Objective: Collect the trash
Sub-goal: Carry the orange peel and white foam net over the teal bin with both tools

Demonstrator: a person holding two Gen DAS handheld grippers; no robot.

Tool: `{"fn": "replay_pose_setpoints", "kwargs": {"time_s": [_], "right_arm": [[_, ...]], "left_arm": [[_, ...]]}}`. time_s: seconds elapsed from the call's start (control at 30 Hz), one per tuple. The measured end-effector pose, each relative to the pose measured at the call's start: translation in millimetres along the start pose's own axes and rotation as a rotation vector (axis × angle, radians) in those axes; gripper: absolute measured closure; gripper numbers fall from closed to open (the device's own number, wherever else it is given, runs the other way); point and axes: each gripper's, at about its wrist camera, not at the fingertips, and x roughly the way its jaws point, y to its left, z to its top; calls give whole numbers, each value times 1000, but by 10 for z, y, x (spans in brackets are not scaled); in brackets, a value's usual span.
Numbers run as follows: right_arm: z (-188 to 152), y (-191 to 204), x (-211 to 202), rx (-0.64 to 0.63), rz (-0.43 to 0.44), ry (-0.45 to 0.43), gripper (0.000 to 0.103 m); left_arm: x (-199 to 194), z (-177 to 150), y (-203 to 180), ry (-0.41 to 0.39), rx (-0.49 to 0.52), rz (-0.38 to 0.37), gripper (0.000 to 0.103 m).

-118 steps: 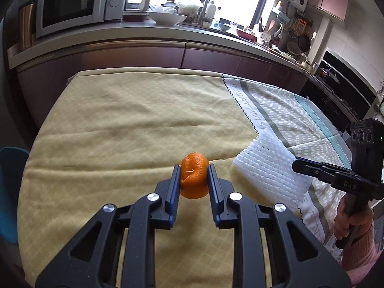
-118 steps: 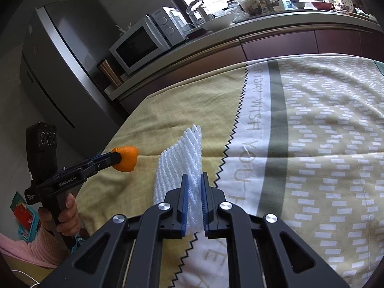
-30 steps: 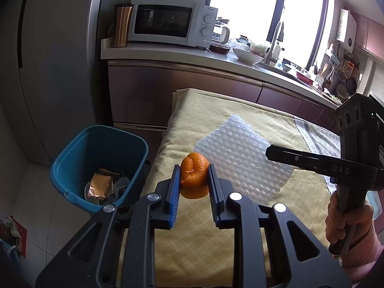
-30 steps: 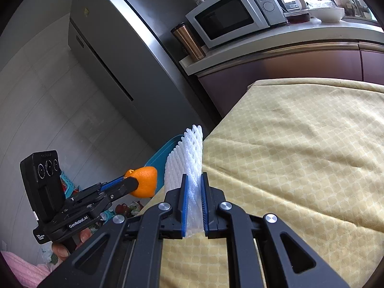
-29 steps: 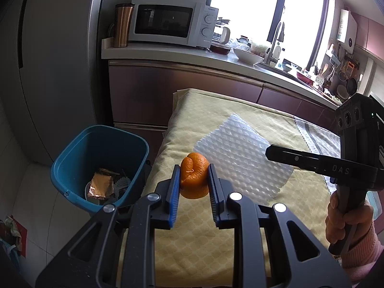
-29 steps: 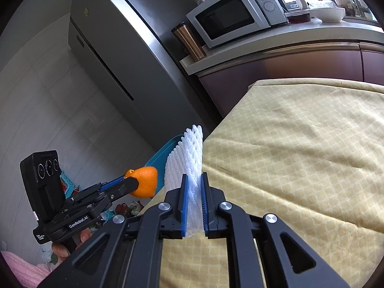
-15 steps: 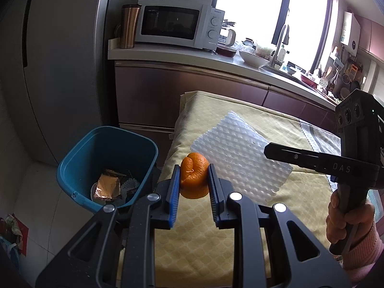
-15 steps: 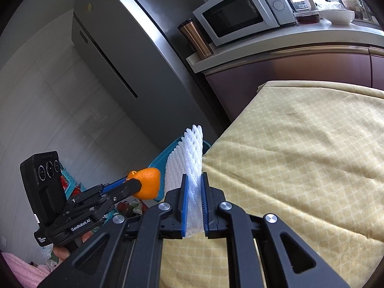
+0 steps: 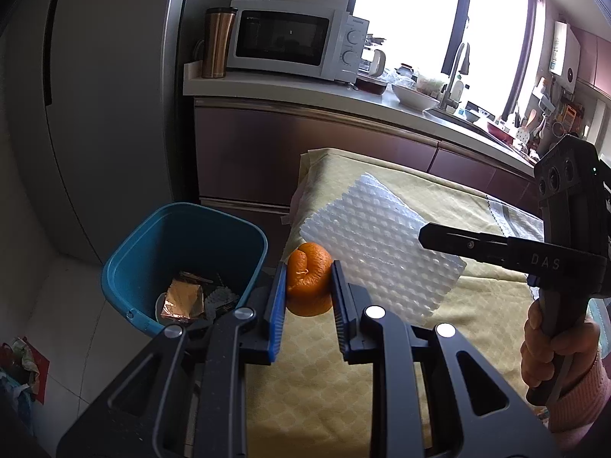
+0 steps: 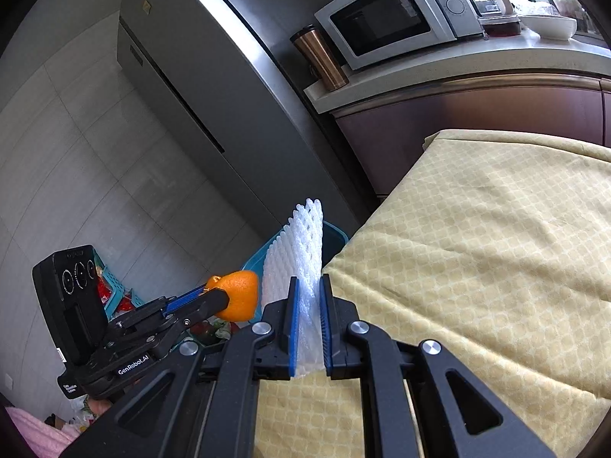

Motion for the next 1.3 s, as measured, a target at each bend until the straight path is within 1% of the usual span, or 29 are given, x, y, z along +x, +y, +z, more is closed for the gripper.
{"fn": "replay_pose_setpoints", "kwargs": {"time_s": [0.47,0.8,0.83,1.3], "right_arm": [[112,106,189,-15,16,19,94],[151,164,348,-18,32,45,94],[156,166,361,-23,44,57,94],[173,216,516,-10,44,90,94]], "left_arm": [[-14,63,195,-16,-21,34,81],[34,97,331,-12,-38,63,81],[32,94,344,-12,-39,65,81],[77,94,471,-4,-63,102,80]]}}
